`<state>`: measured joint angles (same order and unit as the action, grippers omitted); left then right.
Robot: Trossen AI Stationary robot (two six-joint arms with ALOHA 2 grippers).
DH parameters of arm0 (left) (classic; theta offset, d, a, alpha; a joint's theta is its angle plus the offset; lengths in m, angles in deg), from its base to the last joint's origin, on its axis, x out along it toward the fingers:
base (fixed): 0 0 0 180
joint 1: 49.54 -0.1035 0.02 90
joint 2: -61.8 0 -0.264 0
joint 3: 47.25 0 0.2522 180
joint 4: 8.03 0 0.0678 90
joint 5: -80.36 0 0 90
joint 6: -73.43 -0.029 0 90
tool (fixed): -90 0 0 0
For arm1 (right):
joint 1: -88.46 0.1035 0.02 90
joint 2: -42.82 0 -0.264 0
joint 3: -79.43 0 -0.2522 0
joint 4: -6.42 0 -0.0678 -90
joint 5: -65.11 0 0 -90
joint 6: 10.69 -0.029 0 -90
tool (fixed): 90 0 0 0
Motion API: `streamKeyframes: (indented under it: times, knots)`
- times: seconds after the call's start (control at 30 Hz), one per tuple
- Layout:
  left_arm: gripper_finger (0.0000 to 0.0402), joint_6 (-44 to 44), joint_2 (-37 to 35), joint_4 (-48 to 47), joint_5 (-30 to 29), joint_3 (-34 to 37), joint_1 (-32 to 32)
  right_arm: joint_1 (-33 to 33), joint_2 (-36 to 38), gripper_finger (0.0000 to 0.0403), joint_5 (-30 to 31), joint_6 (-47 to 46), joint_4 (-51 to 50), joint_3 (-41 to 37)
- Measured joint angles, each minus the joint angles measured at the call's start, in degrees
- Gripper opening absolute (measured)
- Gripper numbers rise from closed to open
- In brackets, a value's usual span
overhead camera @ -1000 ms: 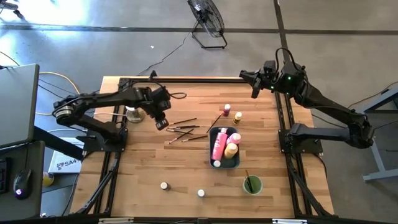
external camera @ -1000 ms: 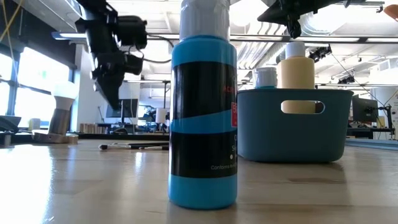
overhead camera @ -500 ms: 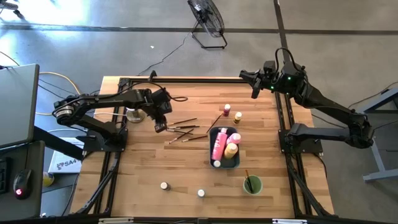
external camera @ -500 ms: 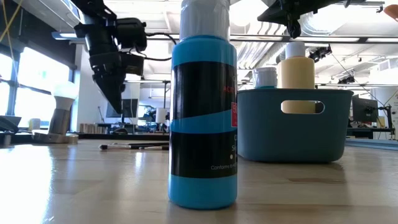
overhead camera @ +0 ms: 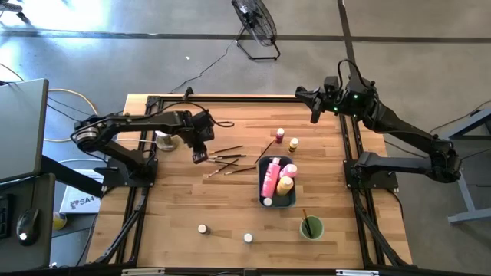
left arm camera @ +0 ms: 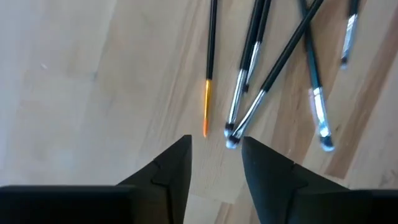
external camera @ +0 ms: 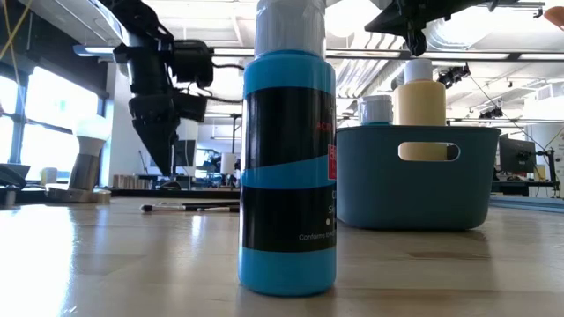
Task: Pick & Place Paint Supplies
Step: Put the black and gold paint brush into the green cup
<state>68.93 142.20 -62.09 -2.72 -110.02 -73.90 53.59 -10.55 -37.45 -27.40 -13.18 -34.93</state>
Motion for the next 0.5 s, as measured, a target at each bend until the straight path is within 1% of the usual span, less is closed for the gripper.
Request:
streamKeyframes:
  times: [0.13, 0.5]
  knots:
    - [0.0138, -1.5, 2.3, -0.1, 0.0, 0.0, 0.0, 0.0, 0.0, 0.0002, 0.0, 0.0, 0.0, 0.0]
    - [0.0138, -1.7, 7.4, 1.0, 0.0, 0.0, 0.0, 0.0, 0.0, 0.0002, 0.2, 0.0, 0.0, 0.0]
